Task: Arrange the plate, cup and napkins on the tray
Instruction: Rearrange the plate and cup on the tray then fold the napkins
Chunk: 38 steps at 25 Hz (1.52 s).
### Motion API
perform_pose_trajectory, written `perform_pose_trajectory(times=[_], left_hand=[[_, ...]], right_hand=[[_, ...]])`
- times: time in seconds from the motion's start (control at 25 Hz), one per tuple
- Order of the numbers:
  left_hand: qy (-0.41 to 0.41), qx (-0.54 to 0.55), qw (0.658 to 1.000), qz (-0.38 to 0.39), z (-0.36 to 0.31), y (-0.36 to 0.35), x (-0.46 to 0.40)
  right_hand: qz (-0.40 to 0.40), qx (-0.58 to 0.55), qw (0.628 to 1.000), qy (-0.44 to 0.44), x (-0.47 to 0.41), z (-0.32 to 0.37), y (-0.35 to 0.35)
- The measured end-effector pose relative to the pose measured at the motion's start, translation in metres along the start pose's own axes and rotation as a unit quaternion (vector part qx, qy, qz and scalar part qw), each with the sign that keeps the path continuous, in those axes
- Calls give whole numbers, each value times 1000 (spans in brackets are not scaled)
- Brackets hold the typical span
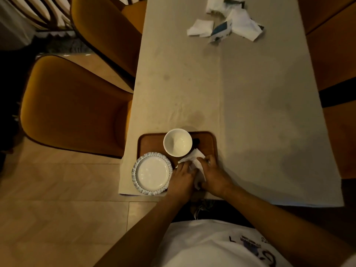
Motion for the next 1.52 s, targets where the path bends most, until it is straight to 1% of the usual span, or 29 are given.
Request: perform_pose_trajectory(times=[0.12, 0.4, 0.48, 0.6, 0.72, 0.92, 1.12, 1.32, 1.52], left_hand=[[10, 6, 1000, -4, -1, -2, 2], [-2, 15, 1000, -14, -1, 0, 5], [0, 20, 1000, -16, 0, 0, 6], [9, 25, 1000, -18, 0, -3, 7], [12, 15, 1000, -16, 1, -5, 6], [20, 6, 1000, -10, 2, -8, 6], [15, 4, 1000, -22, 0, -8, 6], [18, -5, 1000, -16, -1, -8, 7], [17, 7, 1000, -2, -4, -4, 12]], right_hand=[[6, -2, 1000, 8, 0, -1, 2], [6, -17, 1000, 20, 5, -3, 0], [-10, -18, 1000, 12, 9, -5, -1], [-49, 27, 998, -13, 16, -5, -7], [-67, 66, 995, -37, 24, -2, -15], [-71, 85, 993, -47, 34, 2, -26], [-55, 110, 992, -35, 36, 2, -28], [-73, 137, 987, -32, 38, -2, -21], [-82, 126, 988, -24, 35, -5, -18]])
Point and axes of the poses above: each hand's wrist, its own x-axis away from the middle knuckle, its own y-axis out of the back of the hand, z = x × y, the point moved 3 cm from there along -x, towards the middle knuckle, and after that the axes turned 12 degrees about y, right-handed, at the moved point
